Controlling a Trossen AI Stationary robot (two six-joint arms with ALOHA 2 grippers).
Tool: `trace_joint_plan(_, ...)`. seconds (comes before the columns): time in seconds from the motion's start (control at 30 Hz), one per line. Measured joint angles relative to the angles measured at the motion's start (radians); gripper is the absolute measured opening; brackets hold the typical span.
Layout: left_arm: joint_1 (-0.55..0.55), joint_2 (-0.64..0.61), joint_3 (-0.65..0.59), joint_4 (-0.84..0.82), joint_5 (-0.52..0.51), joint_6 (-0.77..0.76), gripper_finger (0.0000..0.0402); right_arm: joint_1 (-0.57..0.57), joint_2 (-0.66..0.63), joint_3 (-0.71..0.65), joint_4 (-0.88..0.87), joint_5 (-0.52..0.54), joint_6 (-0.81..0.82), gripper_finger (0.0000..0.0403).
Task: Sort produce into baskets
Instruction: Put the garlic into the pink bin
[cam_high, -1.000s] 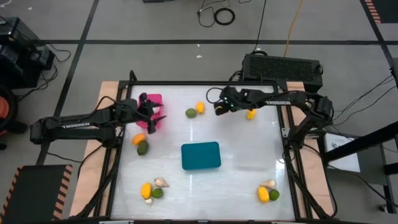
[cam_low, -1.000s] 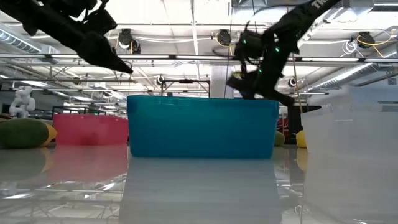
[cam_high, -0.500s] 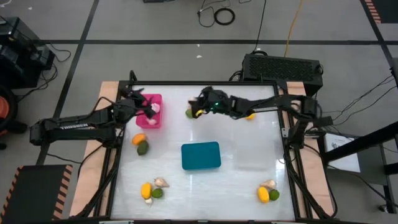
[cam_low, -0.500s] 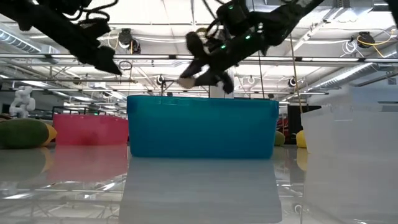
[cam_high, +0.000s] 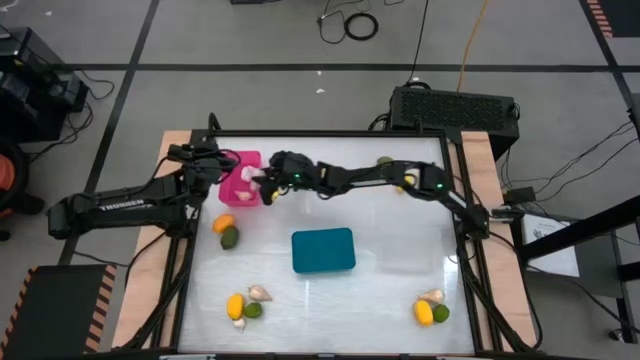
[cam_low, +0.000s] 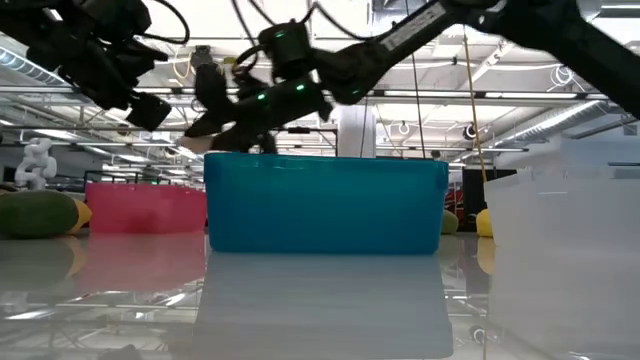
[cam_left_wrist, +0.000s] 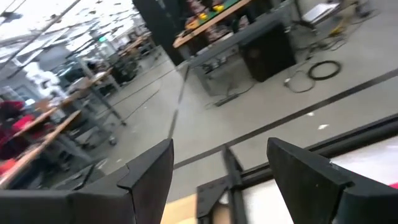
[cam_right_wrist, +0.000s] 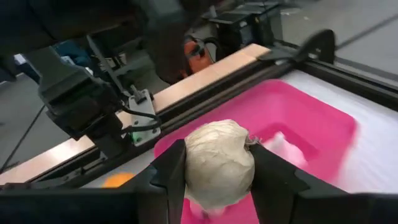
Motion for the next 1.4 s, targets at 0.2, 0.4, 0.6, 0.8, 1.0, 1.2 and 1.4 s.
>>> trace_joint_plan(0.2, 0.03, 0.0, 0.0, -0.018, -0.014, -0.004, 0.0265, 0.006, 0.149, 0.208, -0.079, -0.013, -0.056, 0.0138)
trace_joint_plan(0.4, 0.042, 0.0, 0.0, -0.032, -0.011, -0.02, 0.0265, 0.01, 0.2, 0.26, -0.13, -0.014, -0.077, 0.0182)
trace_joint_plan(0.6, 0.041, 0.0, 0.0, -0.03, 0.014, -0.019, 0.0265, 0.006, 0.178, 0.26, -0.175, -0.014, -0.086, 0.0235)
trace_joint_plan(0.8, 0.041, 0.0, 0.0, -0.028, 0.03, -0.013, 0.0265, 0.004, 0.114, 0.261, -0.294, -0.014, -0.127, 0.0254)
trace_joint_plan(1.0, 0.041, 0.0, 0.0, -0.018, 0.131, -0.012, 0.0265, 0.002, -0.003, 0.26, -0.612, -0.013, -0.173, 0.0255)
trace_joint_plan(1.2, 0.041, 0.0, 0.0, 0.064, 0.417, 0.072, 0.0265, 0.001, -0.139, 0.26, -0.955, -0.013, -0.169, 0.0255)
trace_joint_plan(1.4, 0.041, 0.0, 0.0, 0.154, 0.798, 0.083, 0.0265, 0.038, -0.267, 0.261, -1.223, -0.014, -0.103, 0.0255)
